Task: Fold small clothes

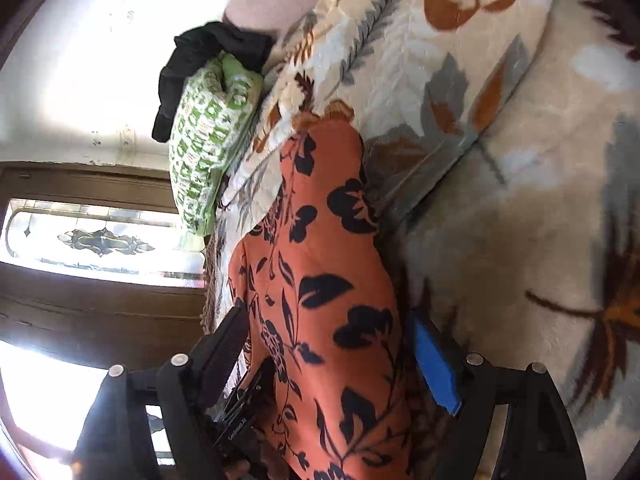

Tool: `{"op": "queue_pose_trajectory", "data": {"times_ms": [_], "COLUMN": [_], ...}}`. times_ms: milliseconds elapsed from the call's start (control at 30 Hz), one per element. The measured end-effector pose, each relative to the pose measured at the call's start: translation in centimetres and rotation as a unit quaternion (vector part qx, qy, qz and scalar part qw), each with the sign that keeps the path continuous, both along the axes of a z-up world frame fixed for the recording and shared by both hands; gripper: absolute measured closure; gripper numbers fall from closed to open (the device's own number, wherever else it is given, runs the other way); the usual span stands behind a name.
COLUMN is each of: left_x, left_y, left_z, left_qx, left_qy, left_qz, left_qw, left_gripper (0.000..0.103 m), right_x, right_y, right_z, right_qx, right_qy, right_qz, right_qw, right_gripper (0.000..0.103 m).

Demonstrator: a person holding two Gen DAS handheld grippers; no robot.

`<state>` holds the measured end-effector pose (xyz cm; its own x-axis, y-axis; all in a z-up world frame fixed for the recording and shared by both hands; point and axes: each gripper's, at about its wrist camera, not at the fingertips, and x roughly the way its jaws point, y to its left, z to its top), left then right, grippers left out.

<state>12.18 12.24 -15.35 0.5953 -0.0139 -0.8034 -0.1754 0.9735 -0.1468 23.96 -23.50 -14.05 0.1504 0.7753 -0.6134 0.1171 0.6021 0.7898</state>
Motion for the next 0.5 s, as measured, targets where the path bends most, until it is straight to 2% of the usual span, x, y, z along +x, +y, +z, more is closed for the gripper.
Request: {"op": "queue_pose_trajectory", "data": {"times_ms": [33,67,133,167,200,233,267,333,367,400,500], "left_x": [0.0,0.0,0.0,0.1,0.2,0.1,0.0,0.1,0.1,0.1,0.2], "left_y": [0.1,0.3,0.4,0.2,0.1,0.0,0.1,0.6,0.6,0.5,0.4], "left_z": [0.0,0.0,-0.1,-0.2,-0.1,-0.1,-0.1,-0.2,-0.2,-0.1,-0.2], "left_qx": [-0.002,-0.007,-0.012,-0.011,-0.005,0.0,-0.003,-0.018,-0.019,-0.017,-0.015], "left_qy": [0.0,-0.001,0.0,0.001,0.001,-0.001,-0.002,0.001,0.002,0.002,0.002], "left_qz": [-0.002,-0.003,-0.002,-0.003,-0.003,-0.004,-0.005,-0.003,-0.002,-0.002,-0.001], "left_qw": [1.0,1.0,0.9999,0.9999,1.0,1.0,1.0,0.9998,0.9998,0.9998,0.9999], "left_gripper": [0.014,0.014,0.013,0.012,0.012,0.012,0.012,0.012,0.012,0.012,0.012], "right_x": [0.2,-0.2,-1.1,-1.3,-0.9,-0.6,-0.7,-0.7,-0.7,-0.4,1.9], "right_y": [1.0,1.8,3.3,3.9,4.1,3.7,3.0,1.7,1.0,0.2,-0.1], "right_z": [0.1,1.5,4.4,4.2,2.9,2.1,2.1,2.9,3.3,3.7,3.5], "right_qx": [-0.032,-0.069,-0.139,-0.168,-0.186,-0.172,-0.148,-0.094,-0.076,-0.066,-0.052], "right_qy": [0.002,-0.027,-0.094,-0.1,-0.083,-0.067,-0.059,-0.06,-0.063,-0.068,-0.062], "right_qz": [0.017,0.02,0.038,0.046,0.052,0.039,0.023,-0.004,-0.022,-0.04,-0.057], "right_qw": [0.999,0.997,0.985,0.98,0.978,0.982,0.987,0.994,0.995,0.995,0.995], "right_gripper": [0.066,0.067,0.07,0.07,0.069,0.06,0.057,0.036,0.029,0.025,0.025]}}
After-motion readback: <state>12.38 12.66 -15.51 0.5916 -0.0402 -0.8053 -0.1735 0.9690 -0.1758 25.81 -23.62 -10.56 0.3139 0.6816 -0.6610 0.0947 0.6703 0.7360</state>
